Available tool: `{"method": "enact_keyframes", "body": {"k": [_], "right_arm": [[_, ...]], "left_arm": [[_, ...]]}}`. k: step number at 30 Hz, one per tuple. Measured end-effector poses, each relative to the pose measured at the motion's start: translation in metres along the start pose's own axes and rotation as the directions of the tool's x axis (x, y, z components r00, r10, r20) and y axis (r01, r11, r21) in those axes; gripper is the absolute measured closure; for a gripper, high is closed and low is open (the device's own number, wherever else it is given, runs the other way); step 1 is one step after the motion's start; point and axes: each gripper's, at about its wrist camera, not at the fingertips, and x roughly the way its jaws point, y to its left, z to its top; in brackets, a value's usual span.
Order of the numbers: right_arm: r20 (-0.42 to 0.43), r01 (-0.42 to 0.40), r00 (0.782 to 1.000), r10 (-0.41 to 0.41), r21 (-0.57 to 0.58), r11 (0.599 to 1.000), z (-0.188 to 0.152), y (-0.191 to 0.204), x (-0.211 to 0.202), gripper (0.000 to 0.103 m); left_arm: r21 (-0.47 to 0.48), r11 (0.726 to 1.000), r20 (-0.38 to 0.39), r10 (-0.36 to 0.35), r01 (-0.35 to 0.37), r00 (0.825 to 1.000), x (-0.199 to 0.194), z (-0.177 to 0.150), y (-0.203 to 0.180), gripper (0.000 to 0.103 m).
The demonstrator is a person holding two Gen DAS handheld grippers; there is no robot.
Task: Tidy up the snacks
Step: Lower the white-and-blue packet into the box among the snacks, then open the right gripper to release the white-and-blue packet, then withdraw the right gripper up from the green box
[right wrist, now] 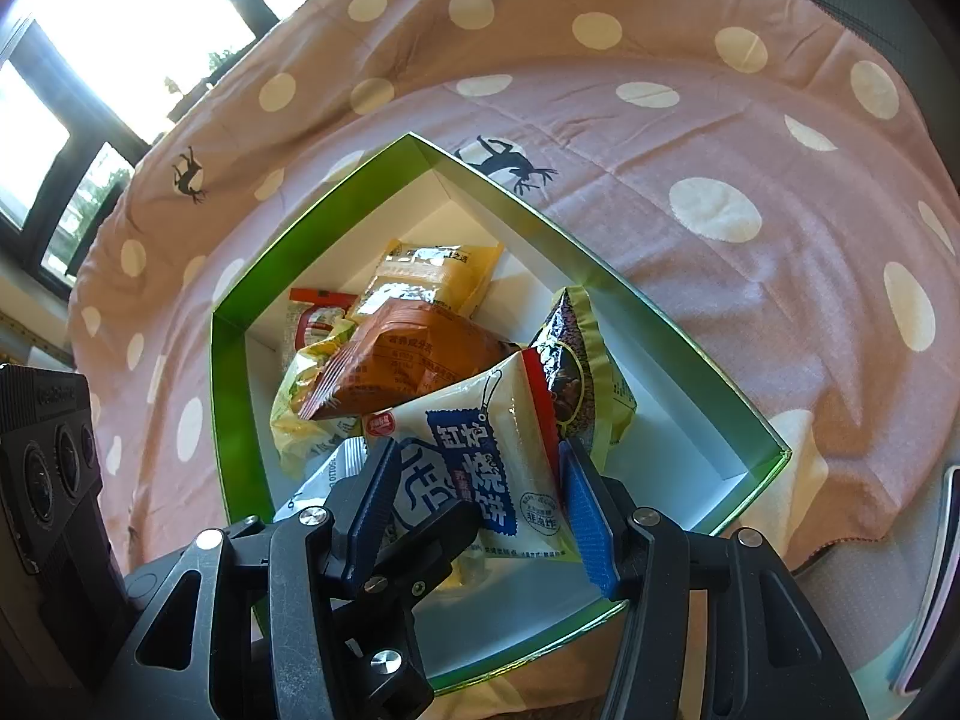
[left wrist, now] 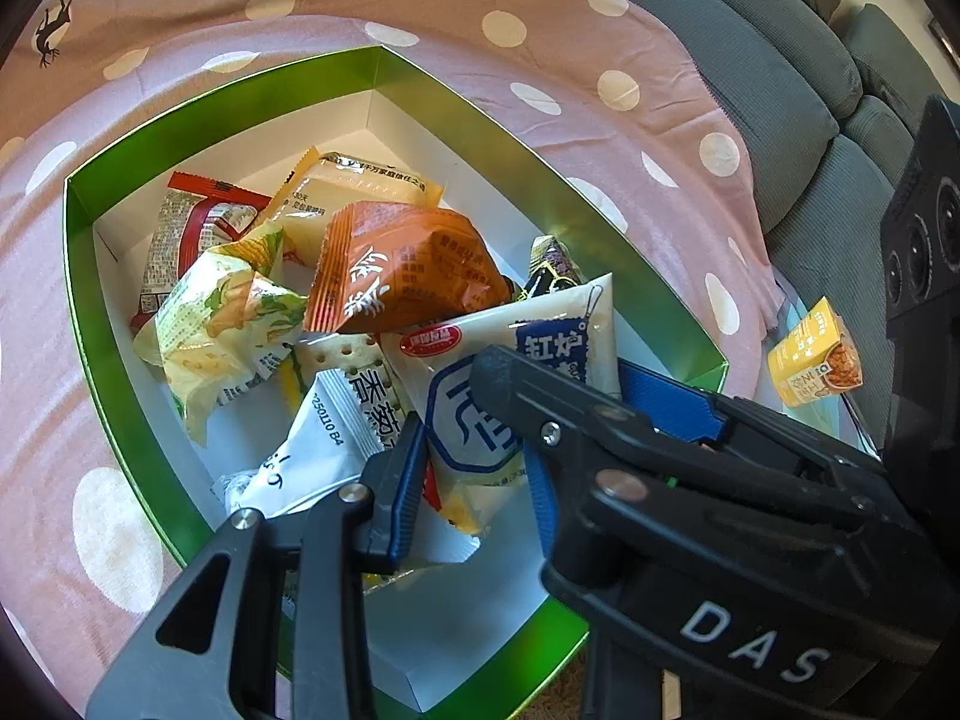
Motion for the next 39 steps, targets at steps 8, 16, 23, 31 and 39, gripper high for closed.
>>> {"method": "enact_keyframes", "body": {"k": [8,16,23,31,39], "right_arm": [[0.004,0.027,1.0,-0.026,-0.008,1.0,0.001,0.0,0.001,0.046],[0.014,0.04,0.999,-0.04,-0.006,0.999,0.001,-0.001,0.002,0.046],[0.035,0.02,0.999,-0.019,-0.008,1.0,-0.004,0.0,-0.008,0.034],[0.114,-0.024,0.993,0.029,-0.046,0.999,-0.008,0.015,-0.039,0.024],[0.215,-0.068,0.972,0.09,-0.106,0.992,-0.014,0.039,-0.077,0.015]], "left_arm": [[-0.007,1.0,-0.009,0.016,-0.016,1.0,0.003,0.001,-0.002,0.071],[-0.013,1.0,-0.008,0.028,-0.028,1.0,0.005,0.002,-0.005,0.071],[0.029,0.996,0.025,0.08,-0.081,0.996,-0.01,-0.002,-0.013,0.069],[0.029,0.99,0.138,0.133,-0.138,0.981,-0.053,-0.01,-0.012,0.039],[0.02,0.977,0.277,0.198,-0.212,0.94,-0.106,-0.025,-0.013,0.008]]}}
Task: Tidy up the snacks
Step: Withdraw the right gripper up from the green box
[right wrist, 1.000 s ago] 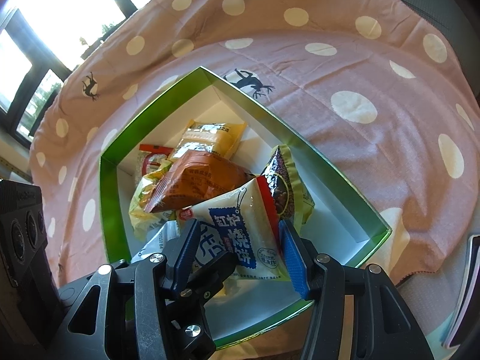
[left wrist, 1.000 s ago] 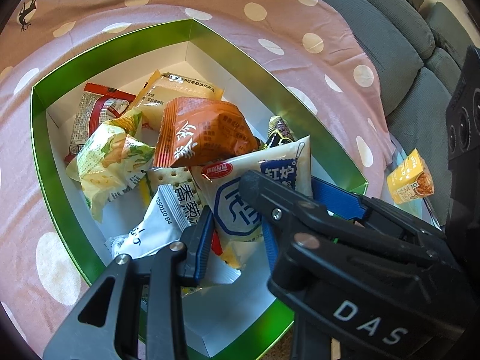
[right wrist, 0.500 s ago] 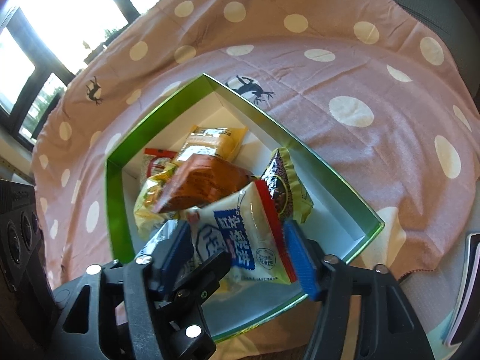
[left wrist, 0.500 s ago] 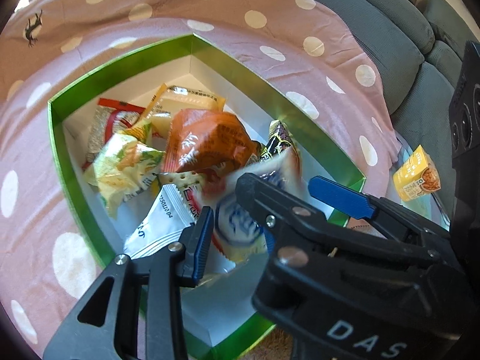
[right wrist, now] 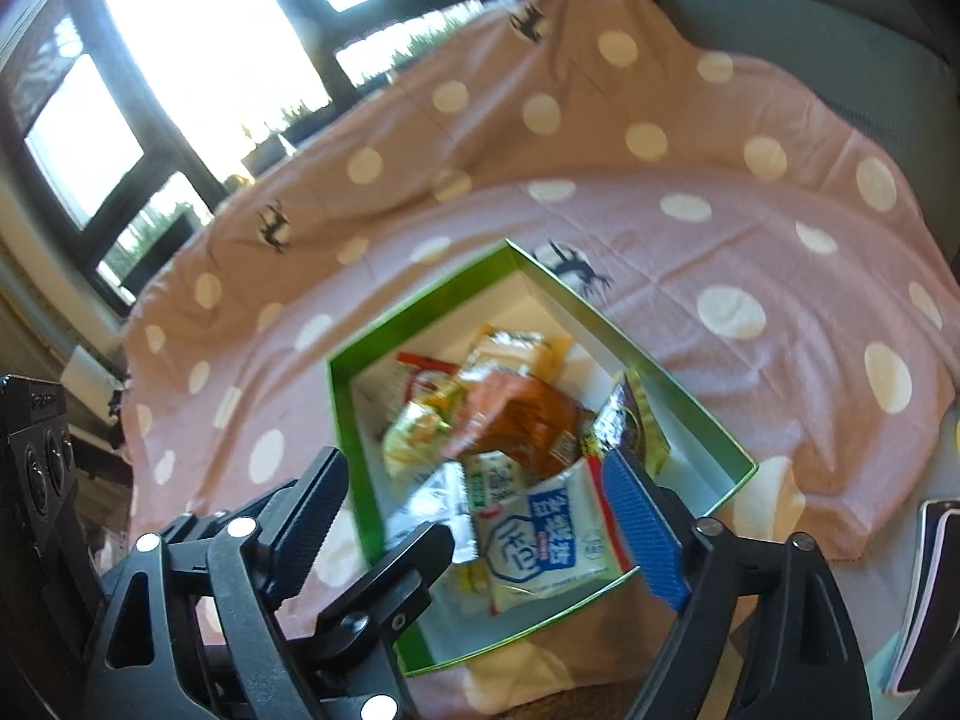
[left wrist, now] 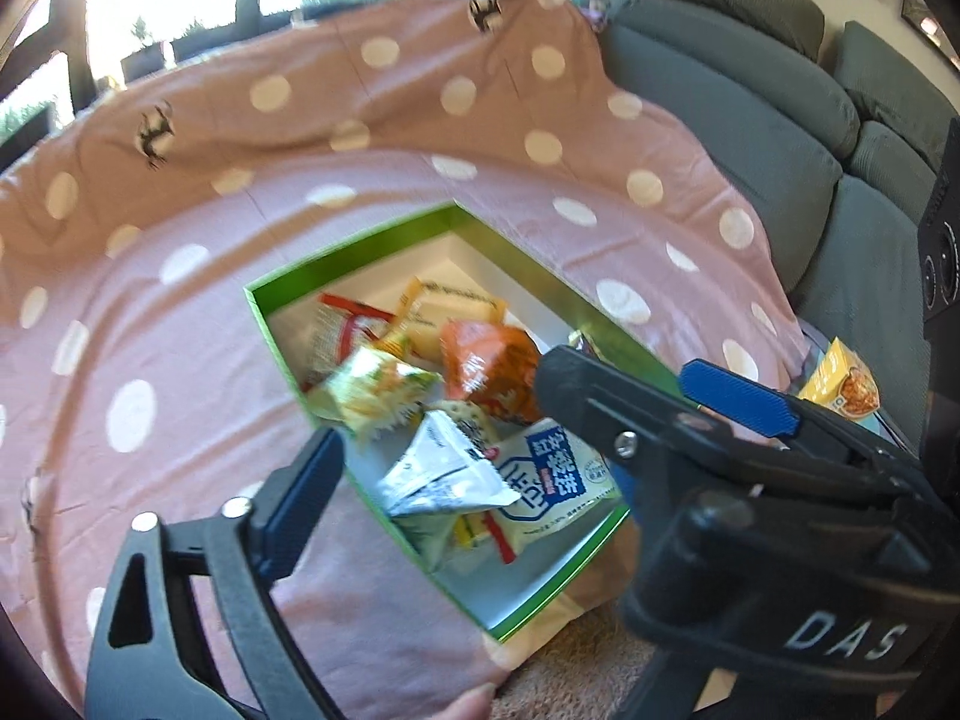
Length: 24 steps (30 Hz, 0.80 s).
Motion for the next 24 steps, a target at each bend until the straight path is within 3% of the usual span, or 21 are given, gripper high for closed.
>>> {"method": "enact_keyframes", "body": {"k": [7,12,24], "right_arm": [[0.062,-0.01,0.998,0.013,-0.057,0.998,-0.004,0.025,-0.022,0.011],[0.076,0.024,0.997,-0.018,-0.081,0.996,-0.012,0.035,-0.025,0.009],[0.065,0.012,0.998,-0.007,-0.073,0.997,-0.019,0.041,-0.022,0.009]], "left_arm": [[-0.006,0.998,0.075,0.058,-0.058,0.995,-0.031,-0.007,0.007,0.001],[-0.018,0.996,0.074,0.083,-0.082,0.994,-0.038,-0.015,0.014,0.001],[-0.041,0.996,0.058,0.079,-0.077,0.995,-0.04,-0.022,0.02,0.001]]}}
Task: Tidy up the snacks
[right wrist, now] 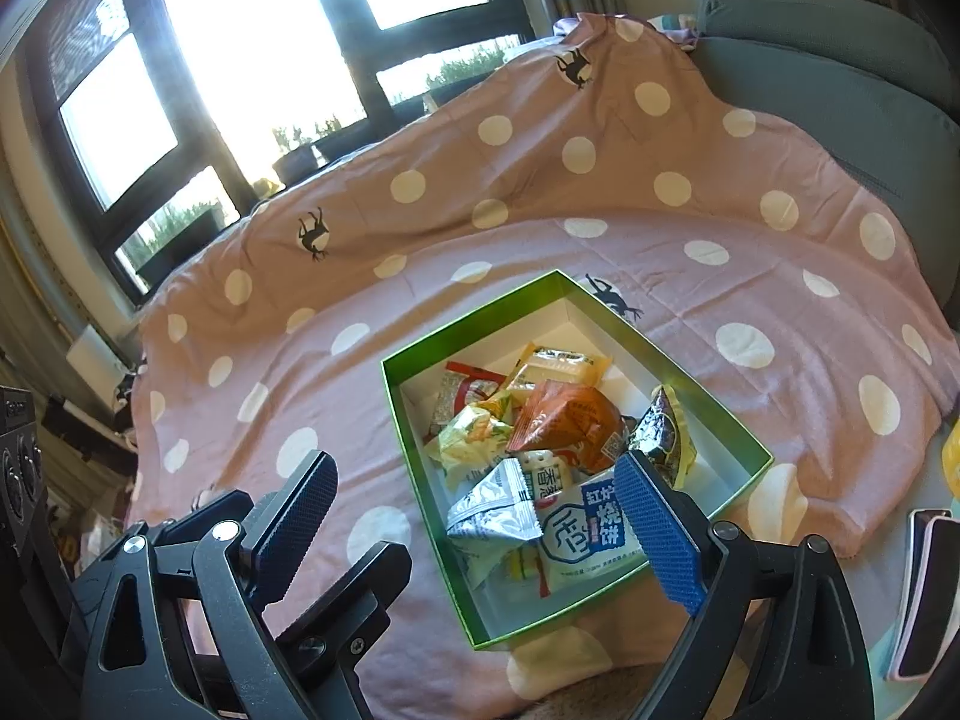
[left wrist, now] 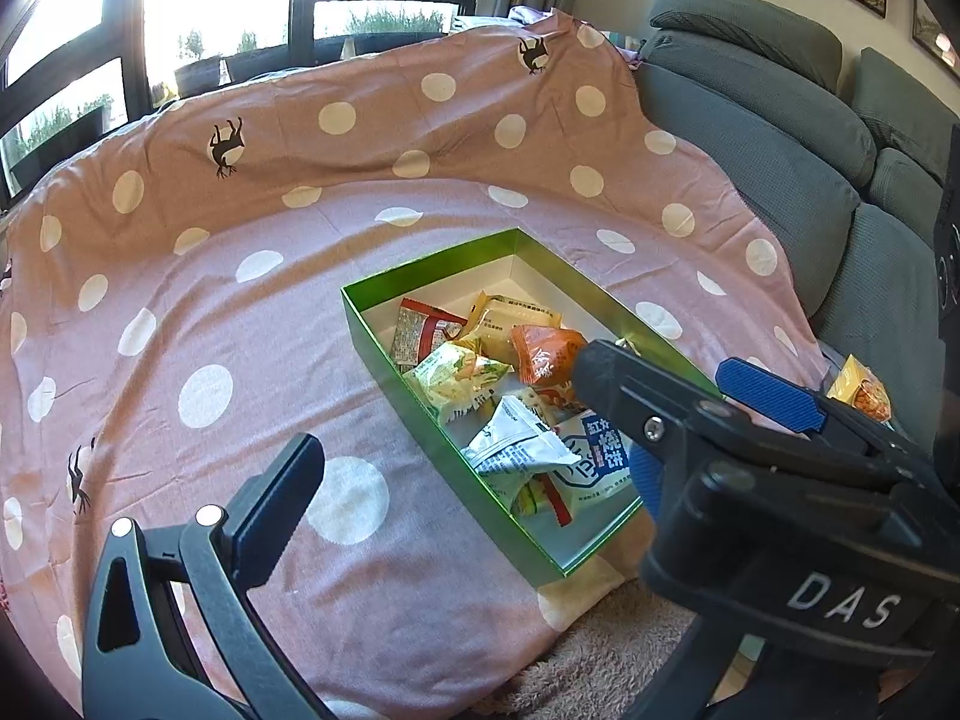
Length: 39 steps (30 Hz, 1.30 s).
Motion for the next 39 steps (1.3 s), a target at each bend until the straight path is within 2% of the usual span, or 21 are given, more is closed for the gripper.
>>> {"method": "enact_keyframes", "body": {"k": [39], "right_arm": [[-0.028,0.04,0.999,-0.039,0.02,0.999,-0.004,-0.006,0.008,0.009]], "left_arm": [[-0.019,1.0,-0.056,-0.015,0.014,0.998,0.01,-0.007,-0.002,0.001]]}}
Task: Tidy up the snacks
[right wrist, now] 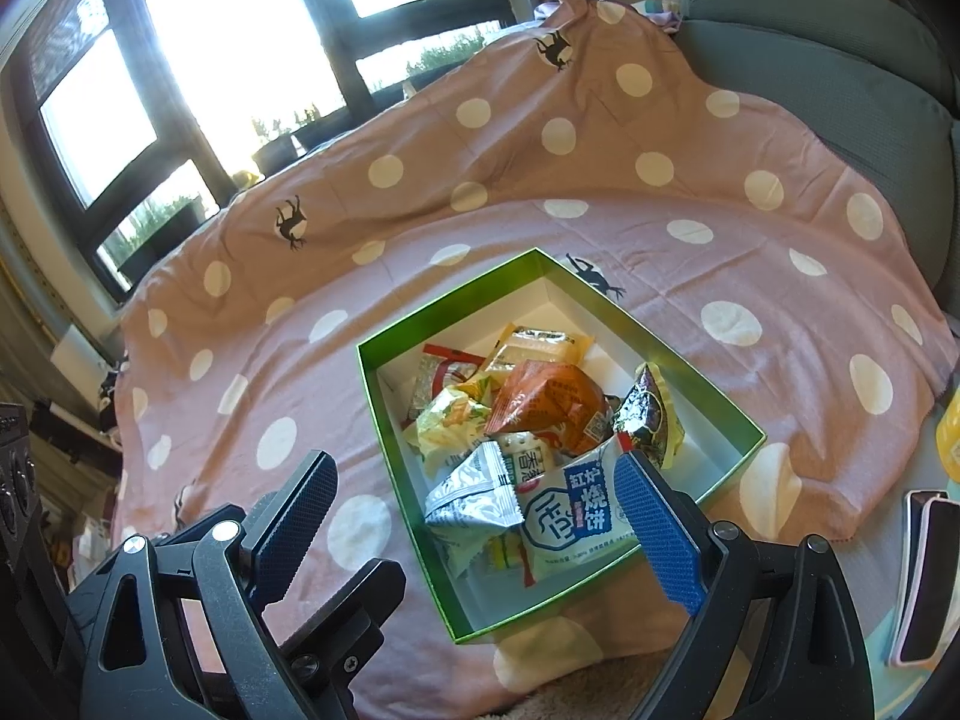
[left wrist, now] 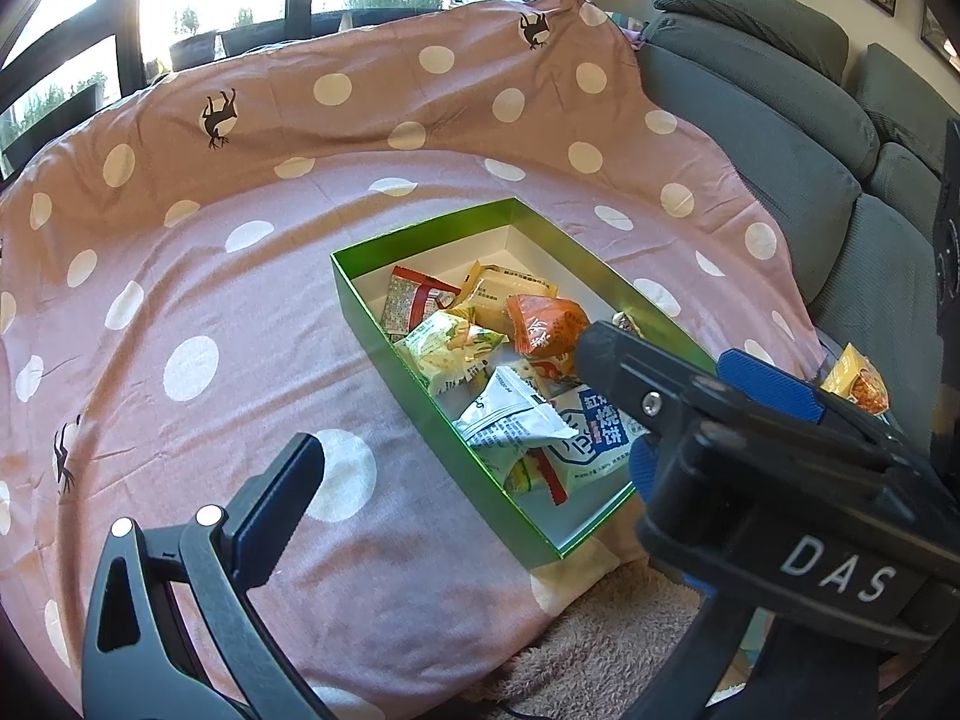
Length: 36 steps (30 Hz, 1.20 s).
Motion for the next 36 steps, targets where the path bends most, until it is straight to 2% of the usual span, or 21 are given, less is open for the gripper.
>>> {"method": "enact_keyframes", "body": {"k": [22,36], "right_arm": [[-0.005,0.012,1.0,-0.012,0.004,1.0,-0.002,-0.005,0.002,0.009],[0.0,0.021,1.0,-0.021,0.037,0.999,-0.003,-0.012,0.001,0.009]], "left_arm": [[0.004,1.0,-0.006,-0.012,0.012,1.0,0.0,-0.001,-0.001,0.001],[-0.013,1.0,-0.03,0.004,-0.004,1.0,0.008,-0.006,0.006,0.001]]}}
